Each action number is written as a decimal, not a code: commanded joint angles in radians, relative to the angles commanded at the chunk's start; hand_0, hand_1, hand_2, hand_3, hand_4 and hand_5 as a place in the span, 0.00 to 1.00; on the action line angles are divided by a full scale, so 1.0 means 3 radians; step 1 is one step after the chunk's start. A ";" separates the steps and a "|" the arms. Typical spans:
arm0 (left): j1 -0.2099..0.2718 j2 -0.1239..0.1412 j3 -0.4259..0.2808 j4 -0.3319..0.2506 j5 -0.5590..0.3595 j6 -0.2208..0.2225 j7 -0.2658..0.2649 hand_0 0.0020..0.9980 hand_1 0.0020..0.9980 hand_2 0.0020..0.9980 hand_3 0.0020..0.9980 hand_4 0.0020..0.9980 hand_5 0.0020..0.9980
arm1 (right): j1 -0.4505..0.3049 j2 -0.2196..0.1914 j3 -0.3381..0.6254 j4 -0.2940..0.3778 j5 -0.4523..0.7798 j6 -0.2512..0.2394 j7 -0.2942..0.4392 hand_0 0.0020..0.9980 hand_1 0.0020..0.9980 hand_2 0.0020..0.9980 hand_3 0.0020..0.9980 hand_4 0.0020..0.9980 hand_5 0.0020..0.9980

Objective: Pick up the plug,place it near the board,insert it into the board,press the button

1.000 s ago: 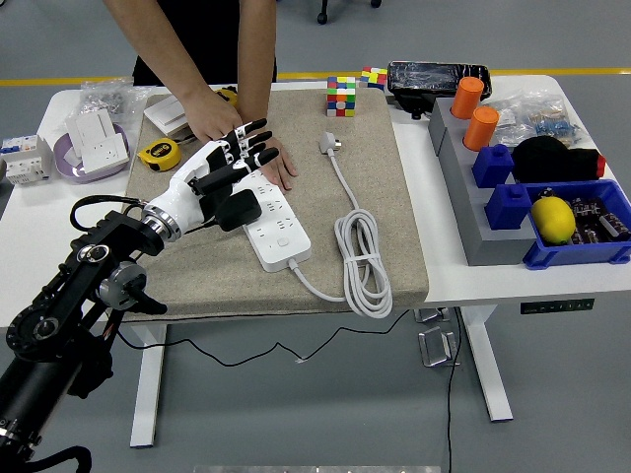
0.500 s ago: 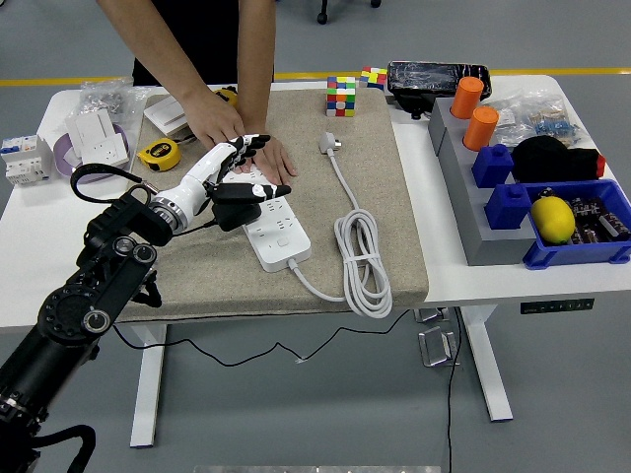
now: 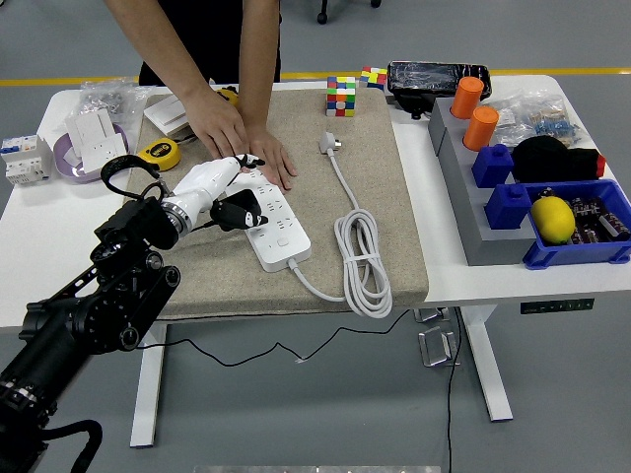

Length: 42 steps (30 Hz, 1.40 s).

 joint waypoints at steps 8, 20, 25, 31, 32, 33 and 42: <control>0.0002 -0.0007 -0.0055 0.0099 0.0038 0.0040 0.0016 0.75 0.77 0.73 0.73 0.92 0.32 | 0.0011 -0.0002 -0.0002 0.0002 -0.0007 -0.0001 -0.0003 1.00 0.86 0.79 0.81 1.00 1.00; -0.0010 -0.0002 -0.0085 0.0148 0.0038 0.0059 0.0041 0.73 0.75 0.67 0.62 0.88 0.41 | 0.0014 -0.0002 0.0004 0.0001 -0.0008 -0.0001 -0.0005 1.00 0.86 0.80 0.81 1.00 1.00; -0.0009 -0.0003 -0.0076 0.0176 0.0038 0.0081 0.0099 0.73 0.75 0.67 0.62 0.88 0.41 | 0.0015 -0.0001 0.0006 0.0002 -0.0010 -0.0001 -0.0005 1.00 0.86 0.80 0.81 1.00 1.00; -0.0015 -0.0004 -0.0086 0.0202 0.0038 0.0056 0.0155 0.72 0.75 0.67 0.62 0.88 0.40 | 0.0023 -0.0007 0.0007 0.0000 -0.0002 0.0002 -0.0005 1.00 0.86 0.79 0.81 1.00 1.00; -0.0015 -0.0004 -0.0088 0.0205 0.0038 0.0054 0.0159 0.71 0.73 0.66 0.61 0.88 0.40 | 0.0023 -0.0007 0.0009 0.0000 -0.0001 0.0001 -0.0005 1.00 0.86 0.79 0.81 1.00 1.00; -0.0014 -0.0005 -0.0089 0.0209 0.0038 0.0051 0.0164 0.71 0.73 0.66 0.61 0.88 0.40 | 0.0022 -0.0007 0.0011 0.0000 0.0000 0.0000 -0.0005 1.00 0.86 0.79 0.81 1.00 1.00; -0.0013 -0.0007 -0.0094 0.0217 0.0038 0.0066 0.0187 0.64 0.65 0.55 0.56 0.88 0.40 | 0.0023 -0.0004 0.0018 0.0000 -0.0001 -0.0001 -0.0002 1.00 0.86 0.79 0.81 1.00 1.00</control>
